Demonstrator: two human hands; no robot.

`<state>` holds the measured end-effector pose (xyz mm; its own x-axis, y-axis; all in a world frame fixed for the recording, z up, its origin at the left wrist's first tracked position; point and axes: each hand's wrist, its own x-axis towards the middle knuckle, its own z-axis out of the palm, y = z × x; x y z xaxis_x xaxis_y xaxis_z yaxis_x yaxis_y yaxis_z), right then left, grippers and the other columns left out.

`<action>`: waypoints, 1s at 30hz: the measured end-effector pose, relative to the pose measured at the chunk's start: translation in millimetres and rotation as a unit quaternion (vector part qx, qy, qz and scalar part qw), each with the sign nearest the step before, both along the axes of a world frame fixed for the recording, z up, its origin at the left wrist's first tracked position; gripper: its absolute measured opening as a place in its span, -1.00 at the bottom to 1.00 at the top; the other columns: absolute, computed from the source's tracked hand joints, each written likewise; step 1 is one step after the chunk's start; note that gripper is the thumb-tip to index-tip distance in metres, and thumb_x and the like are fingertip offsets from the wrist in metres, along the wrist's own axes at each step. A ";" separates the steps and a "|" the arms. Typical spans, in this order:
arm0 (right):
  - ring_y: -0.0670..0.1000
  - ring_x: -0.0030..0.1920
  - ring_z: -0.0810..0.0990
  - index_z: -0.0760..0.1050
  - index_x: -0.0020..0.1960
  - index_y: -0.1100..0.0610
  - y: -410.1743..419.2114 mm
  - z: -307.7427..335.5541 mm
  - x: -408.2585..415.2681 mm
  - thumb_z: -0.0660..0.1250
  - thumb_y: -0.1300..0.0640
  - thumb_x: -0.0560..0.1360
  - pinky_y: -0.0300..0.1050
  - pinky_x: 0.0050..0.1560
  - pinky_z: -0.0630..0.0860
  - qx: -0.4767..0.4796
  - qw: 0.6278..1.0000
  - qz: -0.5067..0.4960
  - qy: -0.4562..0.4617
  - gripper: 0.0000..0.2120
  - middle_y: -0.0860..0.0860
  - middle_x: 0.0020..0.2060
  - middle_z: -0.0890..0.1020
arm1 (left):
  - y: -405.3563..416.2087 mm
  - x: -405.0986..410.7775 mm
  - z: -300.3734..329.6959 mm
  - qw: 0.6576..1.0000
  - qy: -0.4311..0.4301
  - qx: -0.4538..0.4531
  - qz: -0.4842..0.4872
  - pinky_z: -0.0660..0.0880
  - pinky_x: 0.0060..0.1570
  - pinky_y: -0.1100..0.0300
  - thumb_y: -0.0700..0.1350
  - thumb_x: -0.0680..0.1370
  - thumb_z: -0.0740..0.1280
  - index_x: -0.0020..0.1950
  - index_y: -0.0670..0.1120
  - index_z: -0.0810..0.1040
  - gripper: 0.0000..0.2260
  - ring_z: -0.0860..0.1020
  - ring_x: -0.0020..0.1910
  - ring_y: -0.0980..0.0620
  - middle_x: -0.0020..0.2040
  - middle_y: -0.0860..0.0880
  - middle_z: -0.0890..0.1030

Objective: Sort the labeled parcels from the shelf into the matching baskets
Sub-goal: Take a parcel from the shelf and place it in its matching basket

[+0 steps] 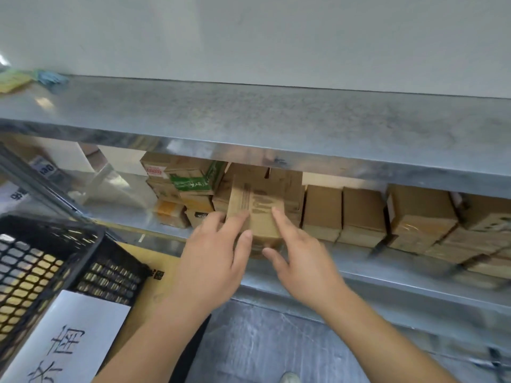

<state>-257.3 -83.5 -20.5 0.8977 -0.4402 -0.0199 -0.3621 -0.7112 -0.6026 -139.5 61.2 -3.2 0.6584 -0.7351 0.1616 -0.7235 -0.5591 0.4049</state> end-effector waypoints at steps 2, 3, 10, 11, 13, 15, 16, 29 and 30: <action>-0.01 0.43 0.43 -0.10 0.66 -0.15 24.5 0.6 -20.6 0.28 -0.13 0.64 -0.11 0.39 0.39 0.020 1.000 0.008 0.003 -0.25 -0.07 0.53 0.38 | 20.1 -16.3 3.6 0.998 0.046 -0.026 0.022 0.55 -0.14 0.08 0.19 0.66 0.04 0.31 0.18 0.42 -0.70 0.52 -0.09 0.10 0.12 0.07 0.41; -0.04 0.46 0.38 -0.08 0.66 -0.17 36.9 0.1 -29.7 0.28 -0.15 0.63 -0.15 0.43 0.35 0.027 1.000 0.007 0.001 -0.25 -0.10 0.55 0.35 | 30.4 -22.9 4.3 0.997 0.061 -0.038 0.026 0.55 -0.18 0.11 0.18 0.65 0.08 0.22 0.18 0.44 -0.75 0.51 -0.13 0.13 0.09 0.08 0.41; -0.18 0.08 0.53 0.38 0.23 -0.19 132.0 -9.7 -54.3 0.24 -0.23 0.56 -0.08 0.09 0.54 0.072 0.992 -0.015 -0.101 -0.71 -0.22 0.09 0.56 | 128.2 -48.5 4.5 0.980 0.192 0.004 0.058 0.49 0.14 0.00 0.07 0.43 0.39 0.47 0.41 0.00 -0.23 0.43 0.18 0.03 0.26 0.05 0.37; -0.16 0.02 0.52 0.34 0.24 -0.18 147.9 -12.1 -51.5 0.24 -0.22 0.58 -0.07 0.02 0.53 0.061 0.993 -0.019 -0.102 -0.72 -0.20 0.04 0.55 | 145.2 -51.4 2.7 0.979 0.198 0.018 0.049 0.46 0.21 -0.03 0.08 0.45 0.37 0.51 0.42 -0.13 -0.16 0.41 0.25 0.01 0.31 0.05 0.38; -0.08 -0.01 0.55 0.16 0.42 -0.22 181.7 -13.9 -45.3 0.26 -0.17 0.58 -0.07 -0.06 0.51 0.056 0.995 -0.006 -0.078 -0.52 -0.16 0.03 0.56 | 181.8 -55.8 -4.1 0.976 0.210 0.024 0.050 0.43 0.23 0.03 0.08 0.52 0.29 0.54 0.38 -0.27 -0.16 0.40 0.31 0.01 0.41 0.04 0.36; -0.02 -0.01 0.61 -0.14 0.56 -0.29 216.0 -12.8 -38.9 0.29 -0.13 0.55 -0.05 -0.08 0.54 0.079 0.996 0.025 -0.017 -0.23 -0.13 0.07 0.61 | 220.3 -56.9 -13.4 0.974 0.211 0.022 0.079 0.44 0.13 0.04 0.10 0.58 0.22 0.54 0.36 -0.34 -0.21 0.46 0.24 -0.03 0.41 -0.01 0.36; -0.01 -0.02 0.63 -0.26 0.58 -0.32 231.3 -11.7 -36.1 0.28 -0.11 0.53 -0.04 -0.08 0.56 0.091 0.995 0.040 0.023 -0.14 -0.11 0.07 0.63 | 238.4 -58.3 -17.3 0.974 0.204 0.027 0.096 0.43 0.08 0.05 0.12 0.60 0.18 0.53 0.35 -0.35 -0.24 0.48 0.22 -0.05 0.39 -0.03 0.36; 0.14 -0.21 0.58 0.20 -0.02 -0.08 377.6 -12.0 -30.9 0.09 -0.16 0.67 0.07 -0.21 0.47 0.045 0.989 0.137 0.020 -0.81 -0.09 -0.31 0.53 | 393.7 -90.4 -32.2 0.967 0.086 -0.009 0.240 0.41 -0.24 0.00 0.20 0.64 0.01 -0.05 0.09 0.21 -0.78 0.59 -0.15 -0.15 -0.20 0.00 0.57; 0.13 -0.20 0.58 0.20 0.03 -0.10 382.6 -10.4 -30.4 0.16 -0.12 0.65 0.05 -0.21 0.46 0.051 0.990 0.133 0.011 -0.84 -0.10 -0.28 0.54 | 399.2 -90.7 -28.2 0.964 0.083 -0.022 0.251 0.41 -0.24 0.00 0.16 0.63 0.08 0.00 0.09 0.23 -0.83 0.59 -0.14 -0.14 -0.18 0.02 0.57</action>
<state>-287.8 299.1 -31.0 0.9803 -0.1832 -0.0734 -0.1846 -0.7195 -0.6695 -230.2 460.4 -31.4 0.9492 -0.3112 0.0471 -0.2888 -0.8017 0.5233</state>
